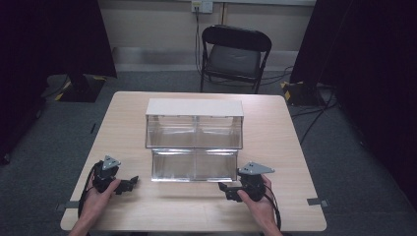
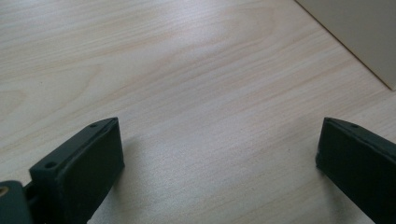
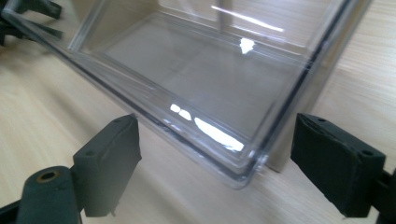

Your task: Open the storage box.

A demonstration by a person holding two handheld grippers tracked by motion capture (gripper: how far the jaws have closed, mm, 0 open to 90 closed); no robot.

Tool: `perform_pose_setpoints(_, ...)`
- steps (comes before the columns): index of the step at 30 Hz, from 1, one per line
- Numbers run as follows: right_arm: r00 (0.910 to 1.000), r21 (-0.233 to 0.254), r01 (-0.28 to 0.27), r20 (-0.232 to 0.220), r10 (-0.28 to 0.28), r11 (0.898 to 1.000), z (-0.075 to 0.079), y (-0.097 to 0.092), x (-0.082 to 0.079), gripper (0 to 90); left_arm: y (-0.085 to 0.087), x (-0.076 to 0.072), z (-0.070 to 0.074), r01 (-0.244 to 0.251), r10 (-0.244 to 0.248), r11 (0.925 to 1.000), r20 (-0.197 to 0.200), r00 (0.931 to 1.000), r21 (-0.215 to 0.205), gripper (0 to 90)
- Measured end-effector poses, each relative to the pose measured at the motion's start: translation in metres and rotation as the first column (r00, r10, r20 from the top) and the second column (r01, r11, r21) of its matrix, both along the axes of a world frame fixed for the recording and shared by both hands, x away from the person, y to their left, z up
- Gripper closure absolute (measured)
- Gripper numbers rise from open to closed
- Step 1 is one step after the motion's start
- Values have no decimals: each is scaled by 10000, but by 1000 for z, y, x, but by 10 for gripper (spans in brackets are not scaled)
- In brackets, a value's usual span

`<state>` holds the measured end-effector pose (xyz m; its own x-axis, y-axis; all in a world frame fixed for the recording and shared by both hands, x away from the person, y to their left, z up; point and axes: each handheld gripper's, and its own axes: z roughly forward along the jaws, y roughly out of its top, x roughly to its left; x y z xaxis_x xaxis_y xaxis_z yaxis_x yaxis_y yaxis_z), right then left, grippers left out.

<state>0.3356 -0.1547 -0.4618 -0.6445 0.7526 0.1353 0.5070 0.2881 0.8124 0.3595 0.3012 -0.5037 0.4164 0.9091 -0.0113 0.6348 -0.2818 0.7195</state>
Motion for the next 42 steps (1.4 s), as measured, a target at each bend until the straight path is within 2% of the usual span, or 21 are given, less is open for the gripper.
perform_pose_setpoints(2, 9999, 249, -125, -11, 126, 9996, 2, -1, -1, 138, 0, 0, 0, -4, 4, 10000, -3, 10000, -5, 3)
perform_pose_setpoints(42, 9992, 293, -137, 371, 126, 9995, 11, -4, -8, 141, 0, 0, 0, 51, -51, 10000, -31, 10000, 60, 3)
